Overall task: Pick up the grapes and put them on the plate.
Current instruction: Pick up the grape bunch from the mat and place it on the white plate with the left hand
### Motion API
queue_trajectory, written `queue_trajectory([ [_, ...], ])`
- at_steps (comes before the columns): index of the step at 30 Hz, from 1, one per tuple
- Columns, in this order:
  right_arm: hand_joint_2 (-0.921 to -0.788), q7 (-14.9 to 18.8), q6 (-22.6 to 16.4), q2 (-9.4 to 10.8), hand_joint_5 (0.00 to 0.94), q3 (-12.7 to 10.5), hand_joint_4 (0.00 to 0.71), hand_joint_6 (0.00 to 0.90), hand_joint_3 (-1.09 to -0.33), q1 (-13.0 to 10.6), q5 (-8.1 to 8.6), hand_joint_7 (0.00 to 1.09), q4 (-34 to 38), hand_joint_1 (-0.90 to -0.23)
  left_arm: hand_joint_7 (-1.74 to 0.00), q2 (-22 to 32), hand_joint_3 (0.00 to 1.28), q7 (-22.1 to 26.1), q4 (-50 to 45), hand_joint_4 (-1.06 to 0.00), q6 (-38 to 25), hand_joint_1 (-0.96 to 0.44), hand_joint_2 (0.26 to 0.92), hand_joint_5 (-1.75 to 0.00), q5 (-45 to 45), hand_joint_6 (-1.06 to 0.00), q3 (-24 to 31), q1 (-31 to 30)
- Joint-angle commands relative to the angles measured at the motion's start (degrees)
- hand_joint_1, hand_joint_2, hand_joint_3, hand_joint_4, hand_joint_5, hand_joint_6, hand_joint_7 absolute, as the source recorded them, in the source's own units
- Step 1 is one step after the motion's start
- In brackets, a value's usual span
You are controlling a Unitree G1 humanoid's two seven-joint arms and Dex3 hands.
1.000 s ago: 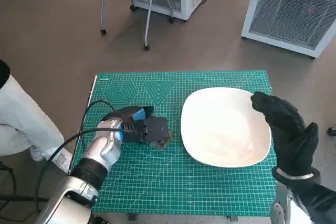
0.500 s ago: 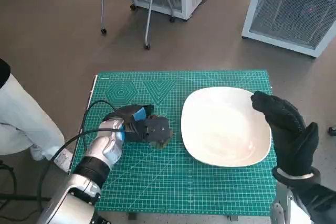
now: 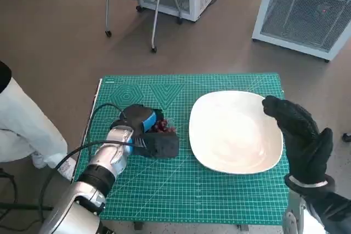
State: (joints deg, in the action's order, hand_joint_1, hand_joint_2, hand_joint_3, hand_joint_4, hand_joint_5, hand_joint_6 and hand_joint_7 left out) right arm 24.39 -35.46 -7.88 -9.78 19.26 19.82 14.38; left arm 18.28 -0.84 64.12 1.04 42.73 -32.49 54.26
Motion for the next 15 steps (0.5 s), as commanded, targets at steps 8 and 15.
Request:
queue_trajectory([
  [8,-0.921,-0.3,1.0,-0.2,0.000,-0.1,0.446,0.099,-0.570,-1.0,-0.42,0.68,0.2,-0.490,-0.89,-0.2,0.11,1.3,1.6,-0.57,0.2,0.00,0.913,-1.46,-0.9,-0.73,0.2,-0.2],
  [15,-0.921,-0.2,1.1,-0.2,0.000,-0.1,0.446,0.099,-0.570,-1.0,-0.26,0.68,0.2,-0.490,-0.91,-0.2,0.10,1.8,1.7,-0.57,0.3,0.00,0.919,-1.46,-1.3,-0.71,0.6,0.0],
])
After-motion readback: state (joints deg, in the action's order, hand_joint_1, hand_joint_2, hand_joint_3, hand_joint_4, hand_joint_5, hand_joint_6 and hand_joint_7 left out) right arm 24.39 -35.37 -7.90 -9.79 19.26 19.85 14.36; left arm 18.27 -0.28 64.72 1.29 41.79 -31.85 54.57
